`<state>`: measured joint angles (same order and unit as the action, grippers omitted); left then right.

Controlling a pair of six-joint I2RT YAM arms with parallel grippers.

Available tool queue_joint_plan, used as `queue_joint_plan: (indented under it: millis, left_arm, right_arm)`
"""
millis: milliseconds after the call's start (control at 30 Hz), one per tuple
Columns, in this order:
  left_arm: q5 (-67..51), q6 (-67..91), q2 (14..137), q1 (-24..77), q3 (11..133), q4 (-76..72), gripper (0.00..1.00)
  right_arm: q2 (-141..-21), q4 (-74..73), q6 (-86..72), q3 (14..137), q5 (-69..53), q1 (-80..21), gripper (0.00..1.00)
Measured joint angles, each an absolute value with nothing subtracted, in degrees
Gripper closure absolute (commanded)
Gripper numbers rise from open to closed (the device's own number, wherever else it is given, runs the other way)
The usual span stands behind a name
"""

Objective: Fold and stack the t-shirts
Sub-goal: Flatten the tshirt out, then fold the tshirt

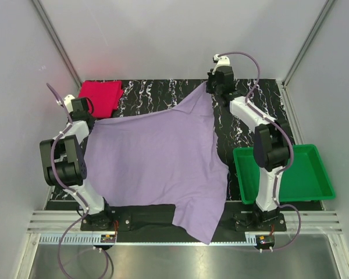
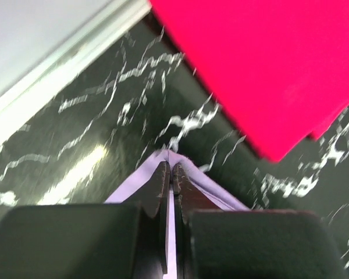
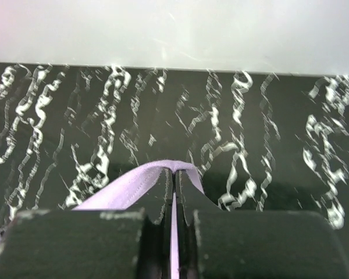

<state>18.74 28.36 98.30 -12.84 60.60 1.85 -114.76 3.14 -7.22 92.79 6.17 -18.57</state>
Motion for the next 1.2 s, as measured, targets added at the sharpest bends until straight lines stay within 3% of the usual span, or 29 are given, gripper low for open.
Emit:
queue_joint_plan:
  millis: [267, 667, 933, 1200]
  left_arm:
    - [16.9, 28.3, 102.9, -15.2, 69.7, 4.3, 1.00]
    - [14.0, 26.8, 107.0, -17.0, 75.7, 12.1, 1.00]
    - [12.2, 25.7, 107.1, -17.0, 76.6, 18.6, 1.00]
    - [12.2, 24.0, 105.8, -17.0, 76.7, 25.4, 1.00]
  right_arm:
    - [-122.0, -2.3, -7.6, 106.6, 2.0, -18.1, 1.00]
    - [-127.0, -12.6, -7.6, 117.5, -2.1, -17.9, 1.00]
    - [-126.7, -22.4, -12.6, 117.4, -2.7, -17.8, 1.00]
    - [-118.2, -32.9, -19.1, 110.0, -2.9, -17.6, 1.00]
